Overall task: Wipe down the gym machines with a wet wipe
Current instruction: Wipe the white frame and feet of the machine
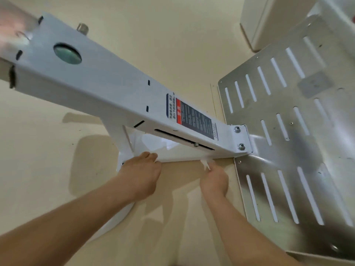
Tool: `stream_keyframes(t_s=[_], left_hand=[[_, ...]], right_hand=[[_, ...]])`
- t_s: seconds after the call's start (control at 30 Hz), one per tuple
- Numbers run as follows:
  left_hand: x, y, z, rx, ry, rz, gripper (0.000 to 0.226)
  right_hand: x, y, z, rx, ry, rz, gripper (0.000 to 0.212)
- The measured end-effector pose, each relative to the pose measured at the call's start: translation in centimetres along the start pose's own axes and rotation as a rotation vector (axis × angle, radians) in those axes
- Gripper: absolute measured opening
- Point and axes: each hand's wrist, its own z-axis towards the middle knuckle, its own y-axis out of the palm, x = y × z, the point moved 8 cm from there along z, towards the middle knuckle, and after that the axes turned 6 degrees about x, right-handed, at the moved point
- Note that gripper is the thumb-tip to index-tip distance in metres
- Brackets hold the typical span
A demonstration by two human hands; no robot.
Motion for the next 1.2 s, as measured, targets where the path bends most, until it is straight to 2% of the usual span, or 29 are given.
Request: stream_keyframes(t_s=[0.1, 0.17, 0.23, 0.3, 0.37, 0.47, 0.57, 0.7, 0.8, 0.87, 0.93, 1.03, 1.13, 1.2], left_hand=[[1.1, -4.3, -1.9, -0.022, -0.075, -0.395, 0.038], [2.0, -7.5, -3.5, -0.012, -0.166, -0.718, 0.046], [2.4, -10.1, -5.2, -0.027, -0.378, -1.141, 0.062], [3.0, -12.6, -6.8, -0.053, -0.576, -1.563, 0.061], [4.0, -15.5, -7.9, -0.07, -0.634, -1.857, 0.037], [3.4, -19.9, -9.9, 0.084, -0.74, -2.16, 0.011], [1.3, -23.9, -12.4, 0.179, -0.81, -2.38, 0.008], [-2.3, -29.0, -16.0, 0.218, -0.821, -2.417, 0.014], [-4.9, -32.1, -17.9, 0.227, -0.842, -2.385, 0.022], [-6.4, -34.0, -18.3, 0.249, -0.855, -2.385, 0.028], [-7.7, -36.0, -18.1, 0.279, -0.863, -2.345, 0.023], [-9.4, -39.4, -16.8, 0.359, -0.825, -2.126, 0.018], [-10.0, -43.5, -15.0, 0.371, -0.737, -2.004, 0.016], [-10.4, -46.4, -13.5, 0.357, -0.684, -1.988, 0.015]], right_hand=[[0.2, -3.8, -2.5, -0.165, 0.359, 0.5, 0.023], [-2.5, -6.8, -4.8, -0.335, 0.486, 0.831, 0.015], [-6.0, -10.5, -6.8, -0.46, 0.512, 0.998, 0.014], [-9.7, -14.0, -8.3, -0.542, 0.444, 1.012, 0.016], [-13.1, -17.2, -9.9, -0.577, 0.377, 0.943, 0.015], [-17.2, -21.3, -12.4, -0.557, 0.367, 0.883, 0.014], [-20.6, -24.9, -15.0, -0.467, 0.41, 0.864, 0.017], [-25.3, -28.8, -18.3, -0.404, 0.487, 0.947, 0.02], [-29.4, -30.9, -20.2, -0.472, 0.597, 1.068, 0.018], [-32.1, -32.0, -20.8, -0.558, 0.606, 1.093, 0.018], [-34.4, -33.1, -20.5, -0.619, 0.546, 1.026, 0.022], [-37.1, -34.6, -19.3, -0.67, 0.421, 0.836, 0.022], [-39.4, -35.0, -17.9, -0.729, 0.257, 0.595, 0.048], [-42.0, -34.8, -17.4, -0.829, 0.152, 0.54, 0.068]])
